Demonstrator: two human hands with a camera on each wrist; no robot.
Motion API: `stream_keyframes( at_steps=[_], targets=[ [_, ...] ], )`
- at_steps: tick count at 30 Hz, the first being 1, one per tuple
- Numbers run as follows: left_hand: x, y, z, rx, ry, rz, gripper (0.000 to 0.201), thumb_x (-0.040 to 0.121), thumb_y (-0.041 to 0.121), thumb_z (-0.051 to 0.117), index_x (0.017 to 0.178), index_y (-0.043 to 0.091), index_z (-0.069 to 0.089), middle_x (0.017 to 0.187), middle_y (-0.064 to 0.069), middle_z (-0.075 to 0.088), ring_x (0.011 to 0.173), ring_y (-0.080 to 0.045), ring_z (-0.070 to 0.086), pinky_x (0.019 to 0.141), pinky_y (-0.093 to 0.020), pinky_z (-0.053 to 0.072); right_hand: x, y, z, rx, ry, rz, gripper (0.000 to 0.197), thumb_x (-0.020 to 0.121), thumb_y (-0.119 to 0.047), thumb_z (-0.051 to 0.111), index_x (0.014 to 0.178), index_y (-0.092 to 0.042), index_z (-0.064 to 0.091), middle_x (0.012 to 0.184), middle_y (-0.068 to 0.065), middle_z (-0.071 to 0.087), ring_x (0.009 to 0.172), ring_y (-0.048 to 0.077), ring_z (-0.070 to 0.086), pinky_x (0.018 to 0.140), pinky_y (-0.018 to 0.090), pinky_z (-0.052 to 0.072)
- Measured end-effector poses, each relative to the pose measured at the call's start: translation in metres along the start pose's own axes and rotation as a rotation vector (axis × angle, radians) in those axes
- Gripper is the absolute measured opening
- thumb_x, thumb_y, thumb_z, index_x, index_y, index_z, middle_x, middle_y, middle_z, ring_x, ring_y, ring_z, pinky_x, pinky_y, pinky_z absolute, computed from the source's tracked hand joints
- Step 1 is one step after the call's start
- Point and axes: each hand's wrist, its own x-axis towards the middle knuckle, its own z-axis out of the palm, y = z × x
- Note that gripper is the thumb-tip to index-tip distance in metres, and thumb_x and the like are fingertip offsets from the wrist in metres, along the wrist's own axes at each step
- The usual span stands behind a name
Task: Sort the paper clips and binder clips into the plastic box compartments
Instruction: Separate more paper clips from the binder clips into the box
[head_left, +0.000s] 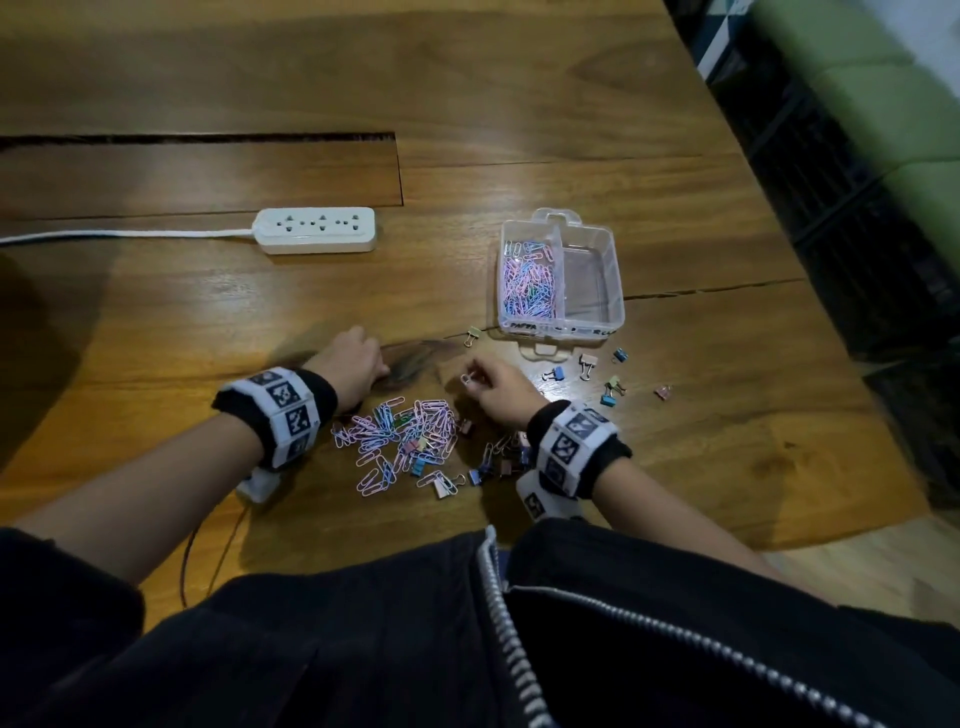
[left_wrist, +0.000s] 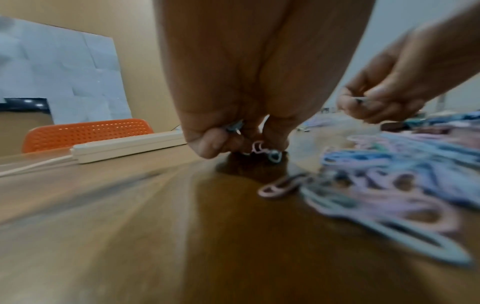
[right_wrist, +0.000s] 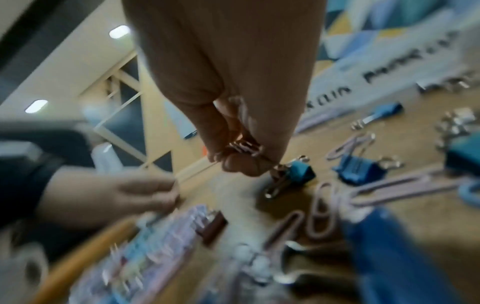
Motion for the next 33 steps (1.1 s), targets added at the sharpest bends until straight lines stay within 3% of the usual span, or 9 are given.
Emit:
stream_keyframes(
  at_steps=[4, 6, 9, 12, 15, 20, 23, 26, 33],
  targets=[
    [-0.017, 0.006, 0.006, -0.153, -0.029, 0.004, 0.019, 0.097, 0.023, 0.04, 0.1, 0.007, 0.049, 0.092, -0.003, 0.045, 0.081, -0.014, 0.043, 0.073, -0.024, 0.039, 0.002, -0.003, -0.003, 0.505, -0.002, 0.12, 0.026, 0.087, 0.004, 0.038, 0.068, -0.009, 0.05, 0.071, 0.004, 0.048, 0.058, 0.013, 0.044, 0.05, 0.018, 0.034],
    [-0.022, 0.005, 0.004, -0.383, -0.016, -0.035, 0.012, 0.097, 0.021, 0.039, 0.096, 0.012, 0.046, 0.089, -0.001, 0.049, 0.072, -0.012, 0.046, 0.061, -0.022, 0.039, 0.004, -0.006, -0.001, 0.495, -0.002, 0.108, 0.026, 0.088, -0.003, 0.042, 0.065, -0.011, 0.051, 0.067, 0.003, 0.049, 0.057, 0.014, 0.044, 0.049, 0.018, 0.035],
    [-0.024, -0.001, 0.0, -0.746, -0.021, -0.093, 0.016, 0.098, 0.019, 0.036, 0.091, 0.017, 0.051, 0.078, 0.001, 0.049, 0.061, -0.01, 0.044, 0.05, -0.018, 0.038, 0.002, -0.013, 0.009, 0.195, -0.06, 0.015, 0.018, 0.088, -0.014, 0.052, 0.07, -0.016, 0.048, 0.072, -0.001, 0.05, 0.064, 0.01, 0.047, 0.055, 0.015, 0.04],
    [-0.026, -0.003, -0.004, -1.04, -0.13, -0.179, 0.03, 0.1, 0.025, 0.03, 0.079, 0.018, 0.051, 0.07, -0.002, 0.046, 0.056, -0.014, 0.042, 0.044, -0.017, 0.039, 0.01, -0.01, 0.024, -0.257, -0.109, -0.073, 0.02, 0.081, -0.026, 0.062, 0.096, -0.017, 0.053, 0.104, 0.006, 0.055, 0.096, 0.02, 0.052, 0.085, 0.035, 0.048],
    [-0.027, 0.0, -0.007, -1.2, -0.221, -0.233, 0.035, 0.099, 0.032, 0.029, 0.075, 0.014, 0.046, 0.07, -0.002, 0.047, 0.056, -0.014, 0.043, 0.041, -0.017, 0.039, 0.013, -0.007, 0.033, -0.583, -0.117, -0.185, 0.031, 0.08, -0.029, 0.062, 0.109, -0.02, 0.053, 0.114, 0.008, 0.052, 0.109, 0.024, 0.044, 0.096, 0.043, 0.04],
    [-0.031, -0.003, -0.003, -0.575, -0.199, -0.023, 0.018, 0.085, 0.034, 0.059, 0.087, 0.02, 0.048, 0.076, 0.004, 0.047, 0.065, -0.011, 0.044, 0.059, -0.024, 0.038, 0.006, -0.001, 0.029, -0.726, -0.118, -0.255, 0.029, 0.085, -0.025, 0.057, 0.108, -0.008, 0.055, 0.114, 0.013, 0.049, 0.11, 0.026, 0.043, 0.096, 0.04, 0.04],
    [-0.034, -0.003, 0.002, -0.12, -0.261, 0.081, 0.047, 0.075, 0.035, 0.071, 0.114, 0.019, 0.048, 0.102, 0.007, 0.046, 0.097, -0.015, 0.051, 0.084, -0.028, 0.047, 0.003, 0.002, 0.021, -0.738, -0.141, -0.235, 0.02, 0.087, -0.02, 0.054, 0.103, -0.008, 0.055, 0.115, 0.012, 0.047, 0.109, 0.024, 0.042, 0.096, 0.037, 0.039],
    [-0.034, -0.002, 0.007, -0.042, -0.22, 0.117, 0.038, 0.079, 0.035, 0.067, 0.109, 0.019, 0.05, 0.108, 0.002, 0.046, 0.098, -0.015, 0.048, 0.083, -0.027, 0.044, 0.001, 0.003, 0.017, -0.535, -0.136, -0.147, 0.003, 0.087, -0.016, 0.052, 0.088, -0.013, 0.051, 0.105, 0.008, 0.046, 0.098, 0.02, 0.044, 0.092, 0.035, 0.043],
    [-0.032, 0.012, 0.009, -0.029, -0.205, 0.171, 0.017, 0.09, 0.035, 0.051, 0.086, 0.019, 0.047, 0.097, 0.0, 0.041, 0.087, -0.014, 0.043, 0.076, -0.024, 0.038, -0.006, -0.001, -0.004, 0.147, -0.021, -0.006, 0.013, 0.085, -0.003, 0.054, 0.077, -0.011, 0.048, 0.078, 0.001, 0.053, 0.072, 0.015, 0.052, 0.062, 0.018, 0.044]
  ],
)
